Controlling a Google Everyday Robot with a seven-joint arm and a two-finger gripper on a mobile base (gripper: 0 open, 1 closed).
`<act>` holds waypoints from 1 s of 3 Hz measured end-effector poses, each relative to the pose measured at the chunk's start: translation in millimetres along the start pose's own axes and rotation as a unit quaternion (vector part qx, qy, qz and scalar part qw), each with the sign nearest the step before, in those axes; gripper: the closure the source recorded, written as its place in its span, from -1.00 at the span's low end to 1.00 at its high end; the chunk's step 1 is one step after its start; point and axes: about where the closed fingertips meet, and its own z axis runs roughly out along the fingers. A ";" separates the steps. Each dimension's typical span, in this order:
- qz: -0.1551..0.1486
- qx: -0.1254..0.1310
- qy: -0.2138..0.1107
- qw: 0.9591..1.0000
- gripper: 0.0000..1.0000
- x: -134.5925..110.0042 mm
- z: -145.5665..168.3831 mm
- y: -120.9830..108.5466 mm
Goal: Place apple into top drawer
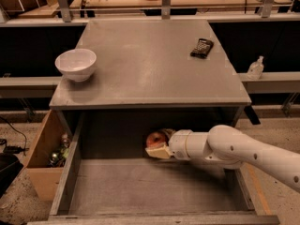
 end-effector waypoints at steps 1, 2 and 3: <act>0.000 -0.002 0.000 1.000 -0.27 -0.5 1.3 1.2; -0.001 -0.003 0.000 1.000 -0.73 -1.0 2.6 2.4; -0.001 -0.005 0.000 1.000 -1.00 -1.4 3.8 3.5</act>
Offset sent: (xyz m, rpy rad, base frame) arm -0.0003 0.0018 -0.0002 0.0007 0.0006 0.0032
